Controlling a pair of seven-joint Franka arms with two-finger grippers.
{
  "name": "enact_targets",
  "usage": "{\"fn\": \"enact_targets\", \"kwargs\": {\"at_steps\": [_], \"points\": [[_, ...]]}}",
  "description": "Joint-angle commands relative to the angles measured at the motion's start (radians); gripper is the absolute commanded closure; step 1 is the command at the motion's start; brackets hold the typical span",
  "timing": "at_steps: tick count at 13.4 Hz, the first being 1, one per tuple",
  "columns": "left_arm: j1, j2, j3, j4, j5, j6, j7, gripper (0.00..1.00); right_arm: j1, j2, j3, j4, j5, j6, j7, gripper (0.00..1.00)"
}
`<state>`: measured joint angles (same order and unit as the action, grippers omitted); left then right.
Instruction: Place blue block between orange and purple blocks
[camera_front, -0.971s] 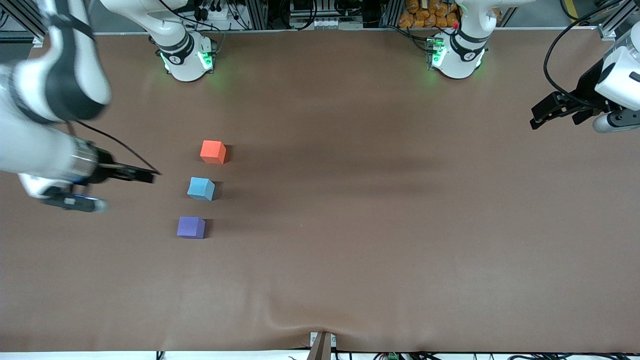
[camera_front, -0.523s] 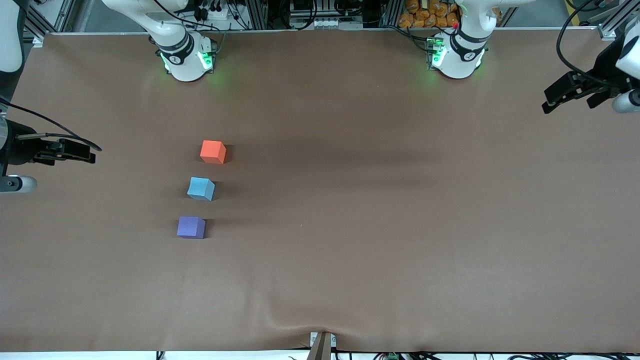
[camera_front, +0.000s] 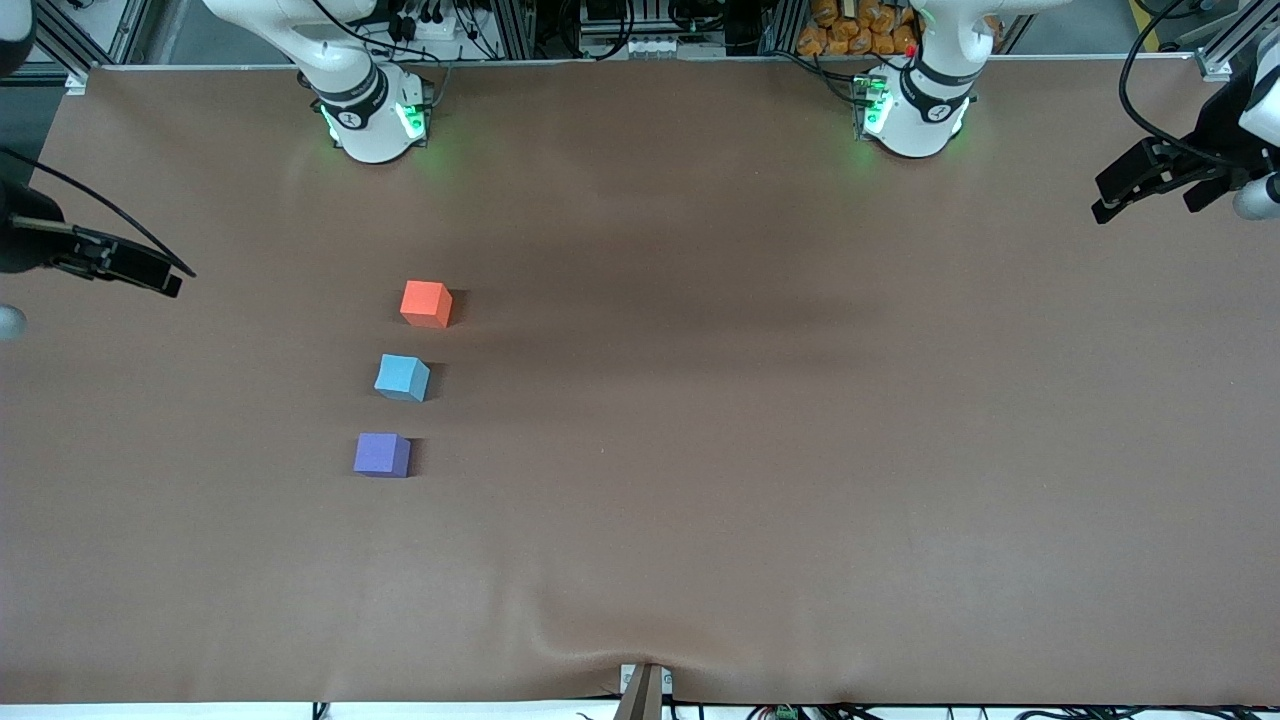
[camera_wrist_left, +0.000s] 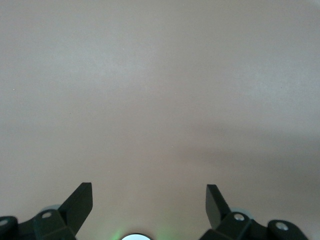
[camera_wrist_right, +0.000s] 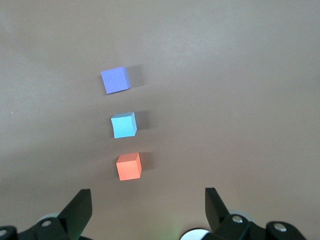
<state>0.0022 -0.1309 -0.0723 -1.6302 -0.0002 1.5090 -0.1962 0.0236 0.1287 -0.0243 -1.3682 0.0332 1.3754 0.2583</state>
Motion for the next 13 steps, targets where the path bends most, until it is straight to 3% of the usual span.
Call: {"fn": "enact_targets", "kwargs": {"at_steps": [1, 4, 6, 8, 13], "points": [[0.005, -0.015, -0.007, -0.023, 0.020, 0.016, 0.008, 0.00, -0.028, -0.130, 0.006, -0.203, 0.022, 0.121, 0.026, 0.00], [0.004, -0.015, -0.009, -0.028, 0.020, 0.027, 0.008, 0.00, -0.043, -0.187, 0.003, -0.295, 0.022, 0.172, 0.012, 0.00], [0.002, -0.010, -0.018, -0.016, 0.020, 0.027, 0.008, 0.00, -0.057, -0.172, 0.004, -0.237, -0.001, 0.159, -0.060, 0.00], [0.004, -0.009, -0.020, 0.000, 0.020, 0.024, 0.020, 0.00, -0.060, -0.123, 0.004, -0.111, -0.042, 0.064, -0.097, 0.00], [-0.002, 0.001, -0.020, 0.023, 0.020, 0.002, 0.024, 0.00, -0.065, -0.124, 0.003, -0.103, -0.065, 0.088, -0.097, 0.00]]}}
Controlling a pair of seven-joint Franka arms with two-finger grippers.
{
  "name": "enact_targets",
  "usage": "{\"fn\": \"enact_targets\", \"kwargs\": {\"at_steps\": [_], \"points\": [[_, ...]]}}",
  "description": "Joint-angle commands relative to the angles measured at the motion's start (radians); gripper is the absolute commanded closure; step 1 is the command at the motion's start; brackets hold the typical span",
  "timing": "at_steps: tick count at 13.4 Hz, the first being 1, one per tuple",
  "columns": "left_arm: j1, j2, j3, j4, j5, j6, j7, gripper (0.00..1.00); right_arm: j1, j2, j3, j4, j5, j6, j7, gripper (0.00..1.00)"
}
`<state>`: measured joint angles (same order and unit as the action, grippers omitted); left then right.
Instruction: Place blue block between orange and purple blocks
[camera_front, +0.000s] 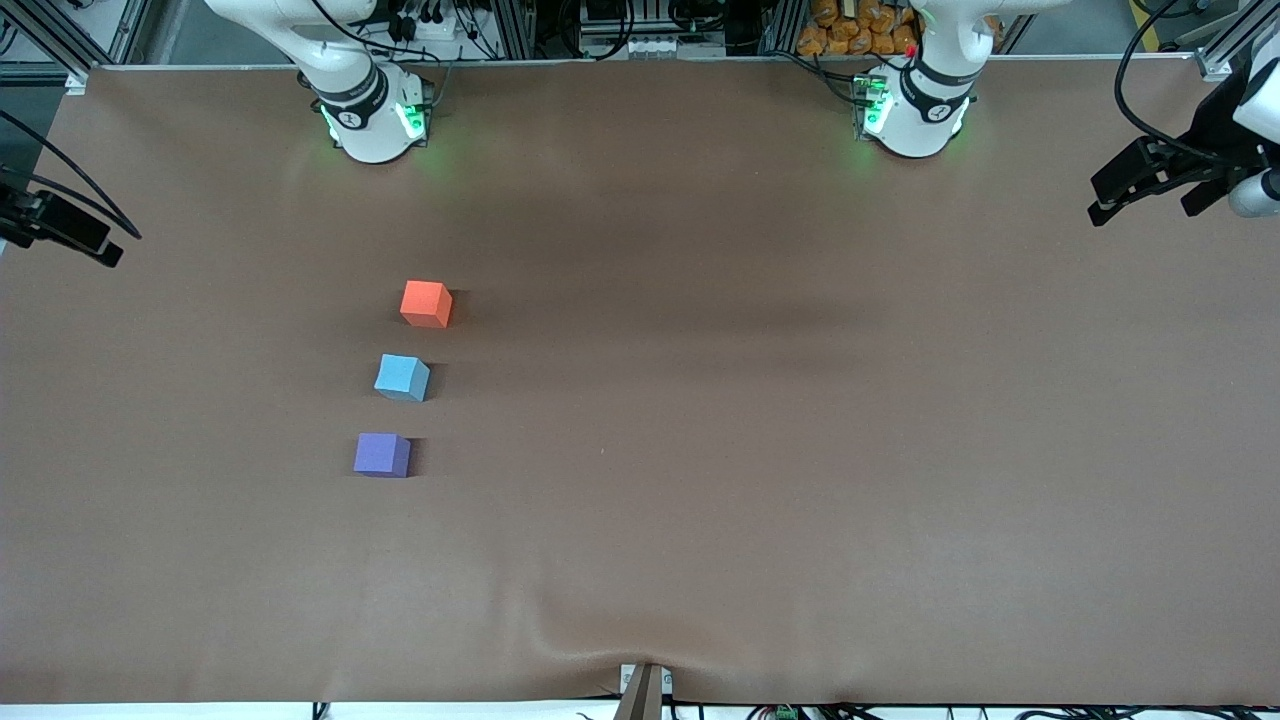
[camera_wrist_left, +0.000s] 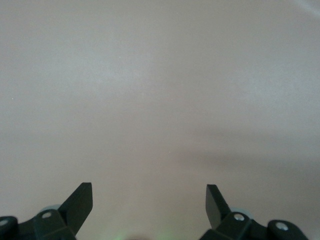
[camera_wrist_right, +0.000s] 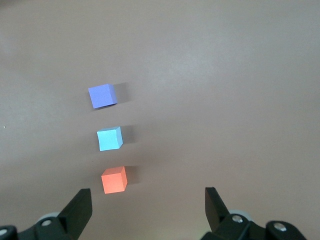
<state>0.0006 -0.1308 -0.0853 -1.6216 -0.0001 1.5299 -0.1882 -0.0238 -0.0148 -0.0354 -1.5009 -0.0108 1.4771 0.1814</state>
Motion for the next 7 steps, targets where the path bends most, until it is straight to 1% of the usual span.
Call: {"fn": "enact_targets", "kwargs": {"at_steps": [1, 4, 7], "points": [[-0.002, 0.002, -0.008, 0.014, 0.018, -0.039, 0.024, 0.00, -0.018, 0.019, 0.014, 0.030, -0.021, -0.023, -0.022, 0.00], [-0.001, 0.002, -0.008, 0.017, 0.005, -0.086, 0.027, 0.00, -0.013, 0.018, 0.017, 0.030, -0.014, -0.047, -0.019, 0.00], [0.006, 0.016, -0.007, 0.029, 0.005, -0.088, 0.087, 0.00, -0.019, 0.018, 0.015, 0.030, -0.011, -0.047, -0.020, 0.00]]}}
